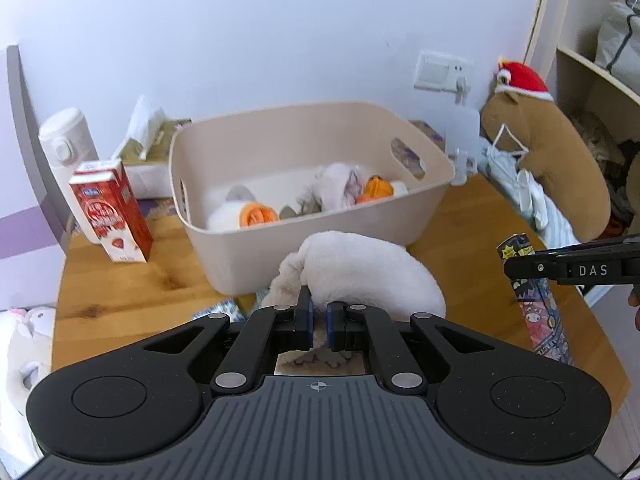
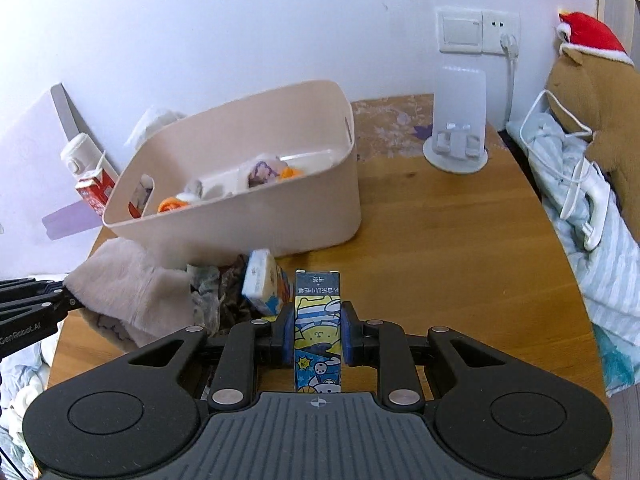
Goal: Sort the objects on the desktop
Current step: 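Carry the plush and juice box into the bin and open both tools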
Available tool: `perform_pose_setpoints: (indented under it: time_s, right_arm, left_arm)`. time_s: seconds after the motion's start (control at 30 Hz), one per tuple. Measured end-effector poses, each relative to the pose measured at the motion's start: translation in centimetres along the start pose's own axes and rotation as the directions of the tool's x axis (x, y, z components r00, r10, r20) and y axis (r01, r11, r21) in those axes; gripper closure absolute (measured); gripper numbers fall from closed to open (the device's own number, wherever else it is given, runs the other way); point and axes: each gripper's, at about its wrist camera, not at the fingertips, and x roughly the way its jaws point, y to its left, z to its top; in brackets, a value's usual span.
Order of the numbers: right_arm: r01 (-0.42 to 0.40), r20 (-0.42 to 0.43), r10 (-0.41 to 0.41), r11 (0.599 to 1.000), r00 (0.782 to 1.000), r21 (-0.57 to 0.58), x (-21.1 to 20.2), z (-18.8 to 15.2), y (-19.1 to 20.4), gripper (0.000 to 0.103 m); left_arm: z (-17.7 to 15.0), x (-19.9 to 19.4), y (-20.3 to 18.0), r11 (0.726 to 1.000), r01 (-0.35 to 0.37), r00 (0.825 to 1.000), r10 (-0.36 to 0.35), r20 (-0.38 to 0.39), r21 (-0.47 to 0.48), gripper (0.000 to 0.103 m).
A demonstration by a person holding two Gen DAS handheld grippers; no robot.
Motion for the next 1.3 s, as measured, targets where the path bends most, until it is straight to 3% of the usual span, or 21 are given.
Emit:
perform_pose_setpoints:
  time_s: [0.43, 0.87, 1.3]
  right_arm:
    - [-0.039, 0.088, 0.044, 0.998, 0.995, -0.050, -0.7, 5.4, 0.4, 0.082]
    - [-0.066, 0.234, 0.085, 0.994, 0.969, -0.088, 1.3, 14.9, 2.3, 0.082]
    - [-0.063, 0.206, 0.082, 0.993, 0.975, -0.097, 8.1, 18.2, 3.6, 0.082]
  left_arm:
    - [4.8, -2.3, 3.3, 0.995, -0.074, 0.992, 0.081, 0.097, -0.068, 0.098]
    - [11.4, -1.3, 4.2, 0.988, -0.144, 0.968, 0.154, 0.197, -0.062, 0.098]
    - [13.3, 4.7, 4.0, 0.979, -0.181, 0.974, 0.191, 0.125, -0.090, 0.098]
